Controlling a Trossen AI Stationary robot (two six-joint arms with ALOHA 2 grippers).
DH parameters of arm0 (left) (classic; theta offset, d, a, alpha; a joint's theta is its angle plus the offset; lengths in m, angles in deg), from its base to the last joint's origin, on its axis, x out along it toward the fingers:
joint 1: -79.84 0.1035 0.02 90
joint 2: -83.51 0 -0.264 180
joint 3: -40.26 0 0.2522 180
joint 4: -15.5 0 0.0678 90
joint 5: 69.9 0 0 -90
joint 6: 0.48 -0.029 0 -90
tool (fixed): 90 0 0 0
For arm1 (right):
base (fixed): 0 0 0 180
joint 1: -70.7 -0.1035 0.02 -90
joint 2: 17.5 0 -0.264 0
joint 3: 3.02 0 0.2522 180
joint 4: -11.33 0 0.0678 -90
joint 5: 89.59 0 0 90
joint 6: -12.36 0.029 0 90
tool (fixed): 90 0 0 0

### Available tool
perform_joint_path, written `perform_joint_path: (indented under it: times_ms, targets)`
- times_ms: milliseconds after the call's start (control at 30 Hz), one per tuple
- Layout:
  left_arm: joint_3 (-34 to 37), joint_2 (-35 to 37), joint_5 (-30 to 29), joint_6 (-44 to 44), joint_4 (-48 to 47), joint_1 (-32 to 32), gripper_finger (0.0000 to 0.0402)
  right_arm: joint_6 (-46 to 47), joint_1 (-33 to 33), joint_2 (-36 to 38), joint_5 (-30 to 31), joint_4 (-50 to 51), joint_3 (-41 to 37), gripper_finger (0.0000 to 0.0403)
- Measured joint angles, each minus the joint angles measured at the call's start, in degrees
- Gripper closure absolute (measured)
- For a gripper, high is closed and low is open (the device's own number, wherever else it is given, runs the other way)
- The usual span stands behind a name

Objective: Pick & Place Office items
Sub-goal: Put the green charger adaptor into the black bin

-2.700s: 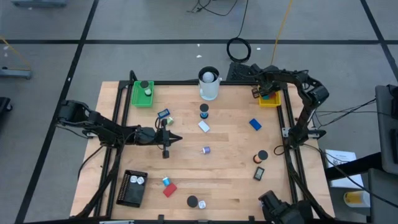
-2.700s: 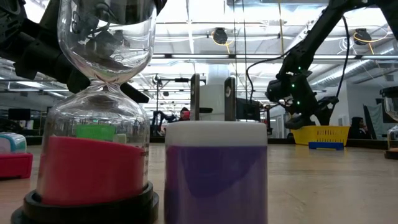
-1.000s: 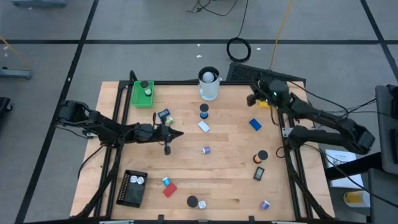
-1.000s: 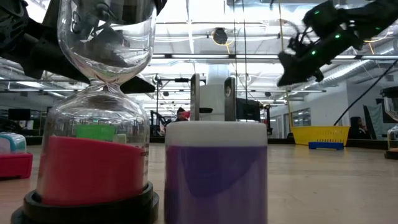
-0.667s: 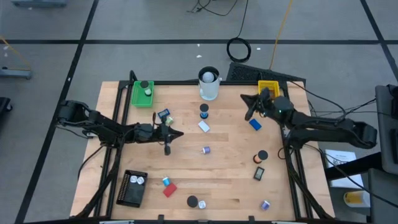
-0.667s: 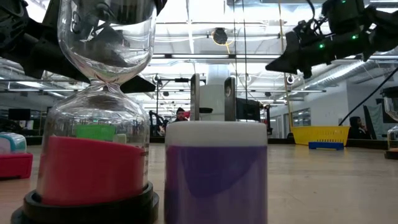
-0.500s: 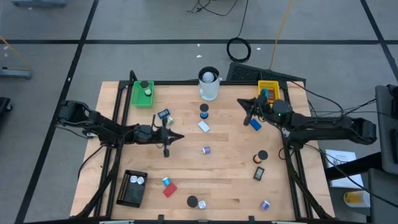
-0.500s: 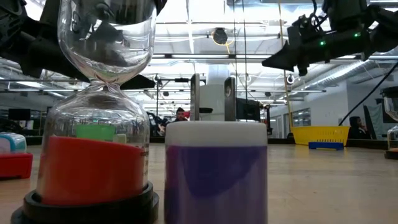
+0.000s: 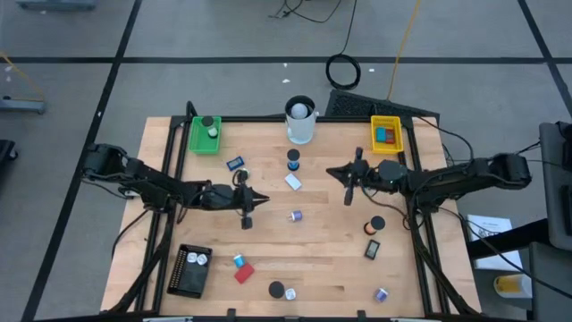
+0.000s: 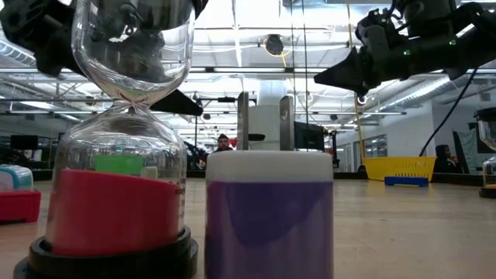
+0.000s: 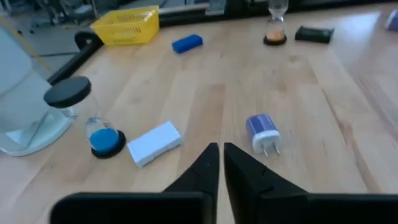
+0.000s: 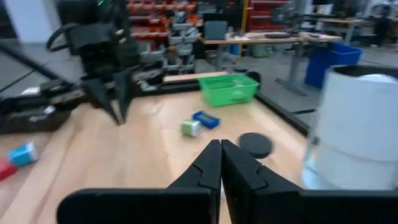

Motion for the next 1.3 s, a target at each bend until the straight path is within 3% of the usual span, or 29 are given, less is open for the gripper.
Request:
perform_joint_path:
  times_ms: [333, 567, 733, 967, 1300]
  targets:
    - [-2.6, 0.0, -0.5, 3.4, -4.7, 0.0, 0.0277, -1.0, -5.0, -7.3, 0.1, -7.9, 0.0, 0.0402]
    - [-2.6, 0.1, -11.7, 10.5, -13.9, 0.1, 0.0207, -1.0, -7.9, -9.6, 0.4, -8.6, 0.0, 0.0402]
    - [-2.6, 1.4, -9.9, 18.7, -23.5, 5.6, 0.0160, -0.9, -8.6, -11.0, 0.5, -9.1, 0.0, 0.0402]
    - [-2.6, 3.5, -9.0, 18.6, -29.6, 16.3, 0.0121, -1.0, -8.7, -14.3, 0.5, -12.7, 0.0, 0.0402]
    - [-2.7, 3.9, 4.0, 14.3, -34.1, 27.2, 0.0120, -1.5, -8.6, -17.0, 0.4, -14.7, 0.0, 0.0402]
